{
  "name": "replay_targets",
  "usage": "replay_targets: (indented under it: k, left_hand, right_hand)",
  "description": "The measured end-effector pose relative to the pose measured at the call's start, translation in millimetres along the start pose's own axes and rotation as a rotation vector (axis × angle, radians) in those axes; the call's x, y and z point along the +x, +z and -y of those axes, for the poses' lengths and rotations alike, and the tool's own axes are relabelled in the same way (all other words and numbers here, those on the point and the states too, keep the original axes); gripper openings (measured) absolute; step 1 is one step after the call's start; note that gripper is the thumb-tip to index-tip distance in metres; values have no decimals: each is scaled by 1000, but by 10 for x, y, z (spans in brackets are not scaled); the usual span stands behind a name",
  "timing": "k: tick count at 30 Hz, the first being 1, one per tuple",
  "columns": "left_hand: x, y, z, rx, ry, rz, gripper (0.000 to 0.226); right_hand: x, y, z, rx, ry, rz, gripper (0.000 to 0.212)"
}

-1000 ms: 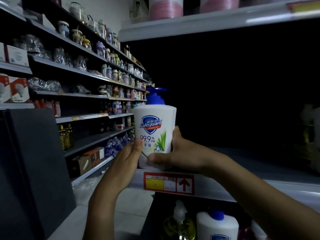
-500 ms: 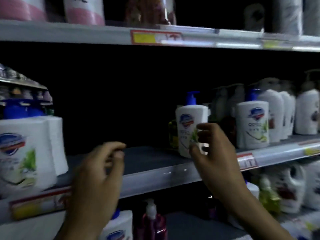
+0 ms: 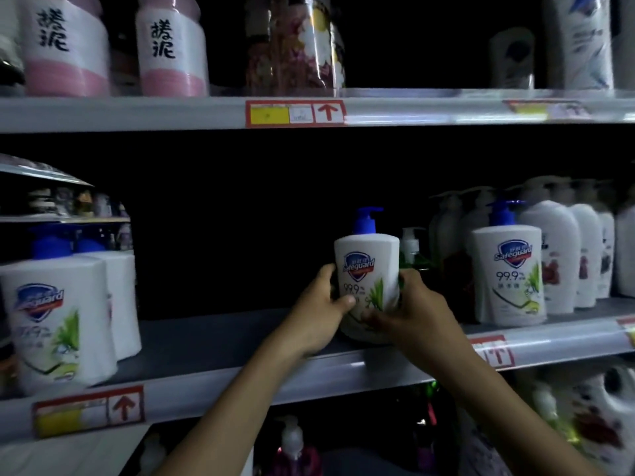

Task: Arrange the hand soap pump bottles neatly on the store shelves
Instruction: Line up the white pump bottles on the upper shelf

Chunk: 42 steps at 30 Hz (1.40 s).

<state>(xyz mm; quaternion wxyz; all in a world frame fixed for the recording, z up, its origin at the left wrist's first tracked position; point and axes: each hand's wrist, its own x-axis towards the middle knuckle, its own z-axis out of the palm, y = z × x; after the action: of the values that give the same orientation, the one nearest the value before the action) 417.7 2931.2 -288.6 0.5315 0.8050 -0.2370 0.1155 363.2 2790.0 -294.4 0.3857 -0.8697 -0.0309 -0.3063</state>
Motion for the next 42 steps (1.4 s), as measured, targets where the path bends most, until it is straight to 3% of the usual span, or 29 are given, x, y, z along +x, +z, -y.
replay_targets:
  k: [10, 15, 18, 21, 23, 26, 31, 42]
  left_hand:
    - [-661, -815, 107, 393, 182, -434, 51]
    - [-880, -1192, 303, 489, 57, -469, 56]
    - [-1080, -1300, 323, 478, 85, -488, 56]
    - [-1384, -1421, 368, 593, 186, -891, 60]
    - [-1470, -1582, 483, 605, 105, -1079, 74]
    - [-1461, -1776, 667, 663, -98, -1007, 97]
    - [-1440, -1860, 730, 672, -179, -961, 105]
    - [-1410, -1847, 806, 747, -138, -980, 100]
  right_hand:
    - [23, 652, 594, 284, -201, 126, 50]
    - [42, 1059, 920, 296, -188, 288, 49]
    - [66, 1181, 996, 333, -158, 351, 48]
    - [107, 1272, 1023, 341, -147, 397, 47]
    - [139, 1339, 1049, 348, -141, 417, 45]
    - [185, 1472, 1106, 357, -124, 439, 44]
    - [208, 1642, 1228, 348, -133, 459, 46]
    - [133, 1710, 1347, 297, -184, 433, 48]
